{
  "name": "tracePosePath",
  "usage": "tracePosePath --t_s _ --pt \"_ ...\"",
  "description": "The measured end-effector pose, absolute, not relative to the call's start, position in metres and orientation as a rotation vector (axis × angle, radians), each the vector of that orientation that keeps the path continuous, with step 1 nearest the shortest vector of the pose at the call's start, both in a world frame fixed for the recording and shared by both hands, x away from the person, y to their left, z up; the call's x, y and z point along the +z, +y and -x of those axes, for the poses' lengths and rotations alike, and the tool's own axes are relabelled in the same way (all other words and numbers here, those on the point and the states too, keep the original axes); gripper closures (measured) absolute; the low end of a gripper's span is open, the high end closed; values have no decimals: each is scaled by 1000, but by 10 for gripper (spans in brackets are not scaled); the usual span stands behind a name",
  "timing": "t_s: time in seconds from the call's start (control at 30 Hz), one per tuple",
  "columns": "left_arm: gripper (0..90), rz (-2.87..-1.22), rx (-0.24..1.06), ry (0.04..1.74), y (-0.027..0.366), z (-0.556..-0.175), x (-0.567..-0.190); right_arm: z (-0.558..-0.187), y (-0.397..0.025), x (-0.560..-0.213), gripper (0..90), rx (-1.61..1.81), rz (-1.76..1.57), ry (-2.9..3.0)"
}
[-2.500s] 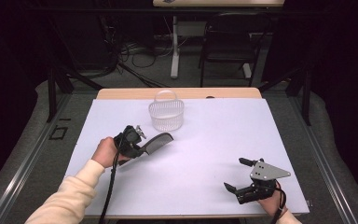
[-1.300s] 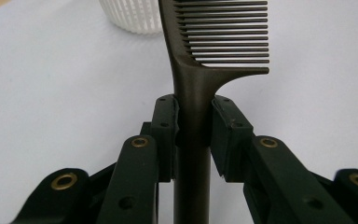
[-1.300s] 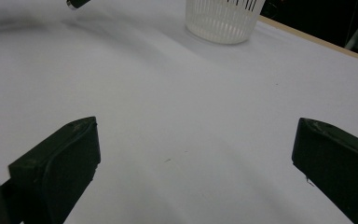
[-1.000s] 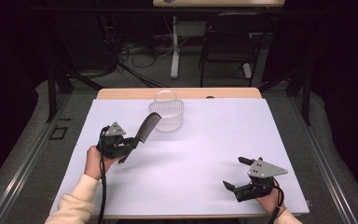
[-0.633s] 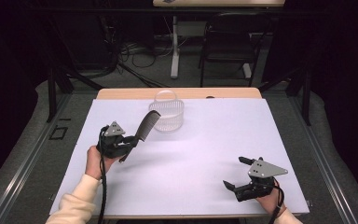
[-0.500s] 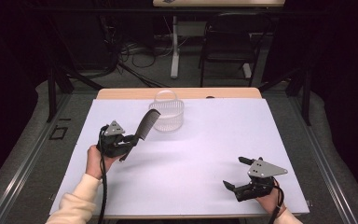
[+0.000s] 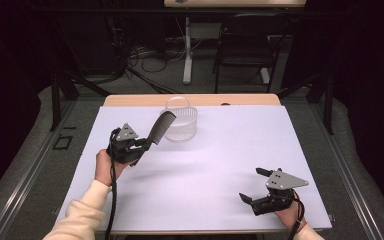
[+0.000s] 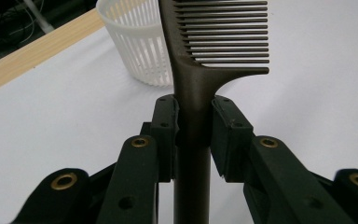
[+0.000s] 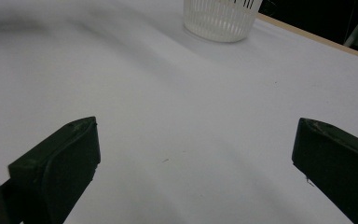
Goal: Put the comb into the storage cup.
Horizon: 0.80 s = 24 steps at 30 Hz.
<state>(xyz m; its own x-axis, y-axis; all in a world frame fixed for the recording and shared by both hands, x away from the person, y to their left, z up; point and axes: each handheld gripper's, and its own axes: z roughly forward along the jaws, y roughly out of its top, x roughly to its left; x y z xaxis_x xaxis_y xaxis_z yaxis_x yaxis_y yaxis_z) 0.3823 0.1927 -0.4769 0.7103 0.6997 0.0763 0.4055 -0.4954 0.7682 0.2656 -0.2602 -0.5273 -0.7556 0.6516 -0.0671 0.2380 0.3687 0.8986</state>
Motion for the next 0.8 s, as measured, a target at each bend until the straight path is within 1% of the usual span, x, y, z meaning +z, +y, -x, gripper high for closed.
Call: tracePosePath --t_s 0.4,0.53,0.8 --pt "721 -2162 500 807 185 -392 -471 -266 -260 -528 4 1356 -773 2226" --pt "721 -2169 520 802 184 -395 -469 -266 -260 -528 4 1348 -771 2230" --pt "721 -2151 522 806 182 -399 -467 -266 -260 -528 4 1345 -767 2234"
